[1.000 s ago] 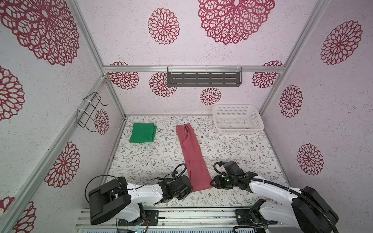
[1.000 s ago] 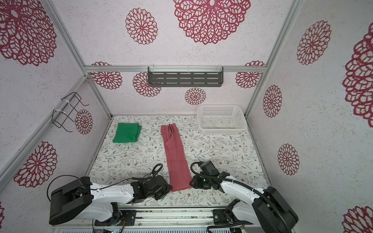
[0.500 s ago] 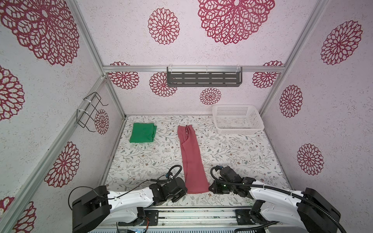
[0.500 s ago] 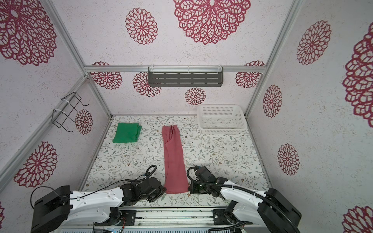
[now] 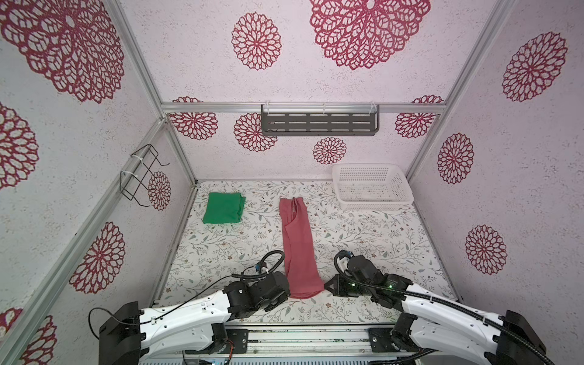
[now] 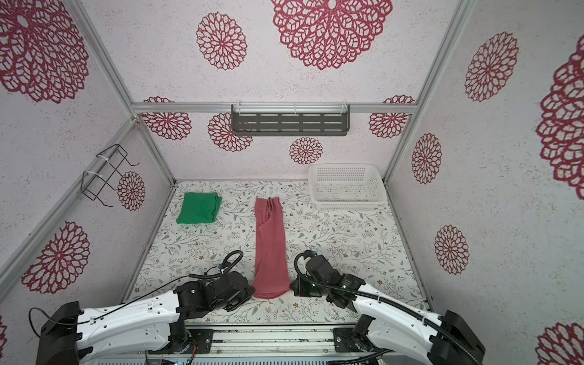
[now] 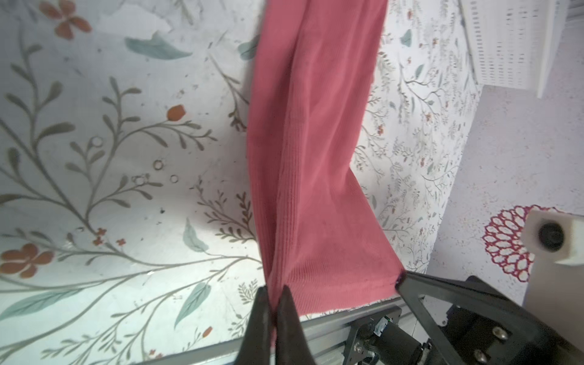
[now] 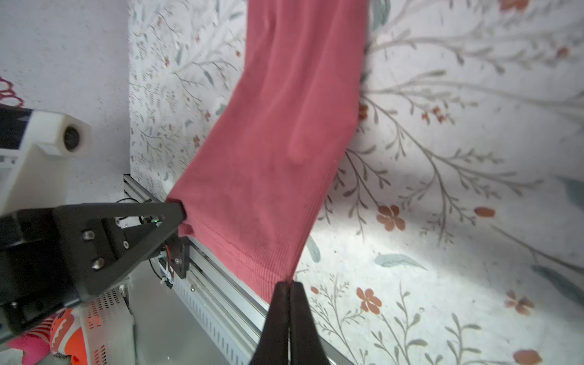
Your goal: Fold and stack the tank tops
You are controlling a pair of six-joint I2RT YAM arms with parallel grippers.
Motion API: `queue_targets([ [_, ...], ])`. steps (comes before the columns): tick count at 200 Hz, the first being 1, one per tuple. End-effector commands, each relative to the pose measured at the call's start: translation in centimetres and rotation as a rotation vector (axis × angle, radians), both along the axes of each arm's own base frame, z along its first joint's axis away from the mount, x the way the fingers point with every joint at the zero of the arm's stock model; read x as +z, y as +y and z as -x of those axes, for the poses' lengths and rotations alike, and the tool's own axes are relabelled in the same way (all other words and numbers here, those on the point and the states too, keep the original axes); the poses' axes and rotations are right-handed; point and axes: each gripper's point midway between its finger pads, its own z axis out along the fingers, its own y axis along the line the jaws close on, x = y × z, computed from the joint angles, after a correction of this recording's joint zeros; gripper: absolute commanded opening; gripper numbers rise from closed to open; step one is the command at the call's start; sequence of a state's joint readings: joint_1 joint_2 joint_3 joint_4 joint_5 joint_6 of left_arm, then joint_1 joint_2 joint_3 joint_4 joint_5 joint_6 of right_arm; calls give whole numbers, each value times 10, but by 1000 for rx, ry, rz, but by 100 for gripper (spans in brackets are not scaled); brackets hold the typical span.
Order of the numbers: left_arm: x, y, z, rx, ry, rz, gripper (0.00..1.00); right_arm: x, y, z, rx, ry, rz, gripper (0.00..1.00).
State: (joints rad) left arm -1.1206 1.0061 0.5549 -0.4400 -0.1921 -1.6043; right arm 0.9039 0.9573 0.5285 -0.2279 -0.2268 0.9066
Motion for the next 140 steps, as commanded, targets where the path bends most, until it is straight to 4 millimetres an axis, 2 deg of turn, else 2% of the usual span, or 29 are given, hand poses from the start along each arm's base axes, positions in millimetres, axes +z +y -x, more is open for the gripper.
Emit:
queue_targets([
  [1,8,16,-10,3,-41,-70,0,16,-4,-11,18,-85,59,0],
  [33,16,28,-31,-1,-42,-108,0,32,4,-36,25,-157,70,0],
  [73,26,35,-67,-21,-45,-119,0,39,7,-76,31,-193,105,0],
  [102,21,33,-95,-52,-25,-114,0,37,13,-101,60,-197,137,0],
  [140,21,35,-147,-95,-33,-137,0,27,21,-139,70,-213,169,0],
])
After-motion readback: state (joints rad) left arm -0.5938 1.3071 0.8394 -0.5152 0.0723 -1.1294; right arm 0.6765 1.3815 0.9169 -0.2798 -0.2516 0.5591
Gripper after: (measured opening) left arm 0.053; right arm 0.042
